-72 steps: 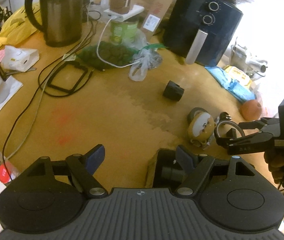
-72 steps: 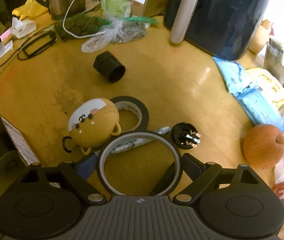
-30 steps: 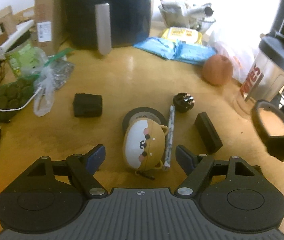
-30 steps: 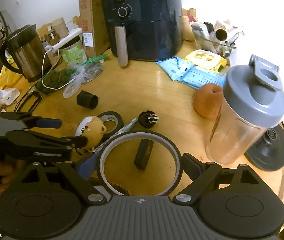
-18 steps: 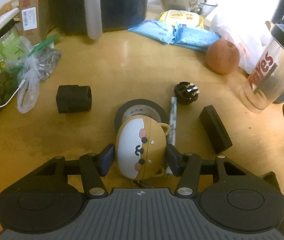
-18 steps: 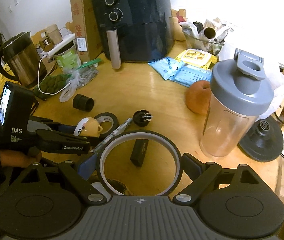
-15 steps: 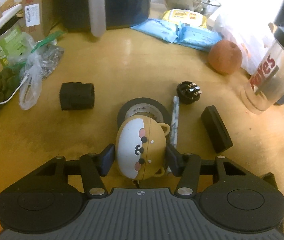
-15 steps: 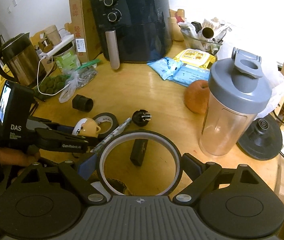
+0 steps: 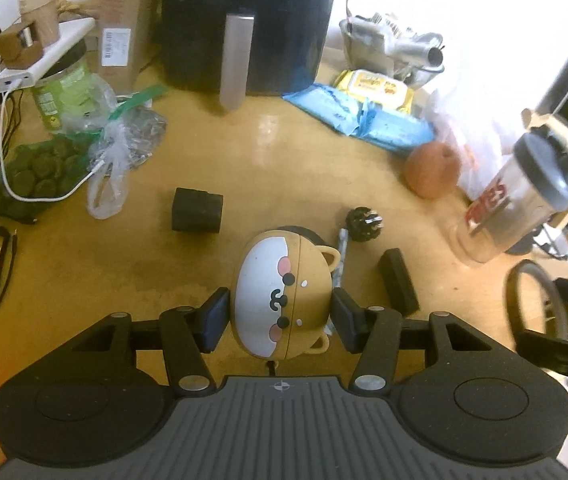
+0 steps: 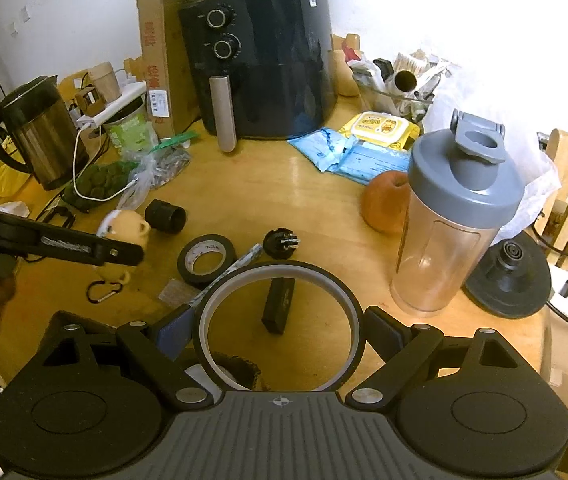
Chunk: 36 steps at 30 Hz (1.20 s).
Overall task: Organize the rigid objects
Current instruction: 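Carry the dog figurine into the box and open the left tool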
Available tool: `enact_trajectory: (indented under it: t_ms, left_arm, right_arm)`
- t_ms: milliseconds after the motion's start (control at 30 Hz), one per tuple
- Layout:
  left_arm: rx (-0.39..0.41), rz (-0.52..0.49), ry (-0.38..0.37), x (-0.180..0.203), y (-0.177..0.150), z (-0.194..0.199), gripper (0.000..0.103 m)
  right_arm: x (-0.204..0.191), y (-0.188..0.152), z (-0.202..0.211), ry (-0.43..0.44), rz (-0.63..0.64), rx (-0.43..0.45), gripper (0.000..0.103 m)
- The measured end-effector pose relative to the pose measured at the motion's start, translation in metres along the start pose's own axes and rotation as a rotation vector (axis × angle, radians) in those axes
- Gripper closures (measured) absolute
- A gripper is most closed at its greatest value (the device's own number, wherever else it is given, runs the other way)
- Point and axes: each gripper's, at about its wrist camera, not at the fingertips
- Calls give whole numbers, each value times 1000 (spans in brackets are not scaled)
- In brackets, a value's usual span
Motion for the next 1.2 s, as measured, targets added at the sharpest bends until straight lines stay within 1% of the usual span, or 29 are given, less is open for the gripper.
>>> enact_trajectory:
  t_ms: [133,467,633,800,900,967,1100,1200]
  left_arm:
    - [-2,1,-7,-3,-6,18,50]
    - [1,34,-71,-14,-33,55,50]
    - [-20,29,-114,-13,-52,63,50]
    - [-59,17,-148,-10,-76,62,50]
    - [-84,-13,-157,-7,-89,60,50]
    - [-100,-53,-153,-4,-96,58,50]
    - [-116,-164,-130,5,-107,53,49]
    - [-118,-207,-102,8,-115,50,49]
  right_arm:
    - [-6,-1,4,8,5,6,12]
    - [-14,-10,12,27,-6,8,12]
    - [-17,-16,16,30,-8,3,12]
    - [-21,-23,20,35,-6,-1,12]
    - [-24,-25,22,37,-4,-3,12]
    - [-26,-27,23,40,-3,-6,12]
    - [-31,-32,24,45,0,-15,12]
    - [-37,-36,24,50,5,-25,12]
Point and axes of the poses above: each gripper's, at about its wrist camera, not at the fingertips, and z roughly against the way its jaws point, x to its right, y to its top, and after that the axes turned 1 degree about x, right-handed
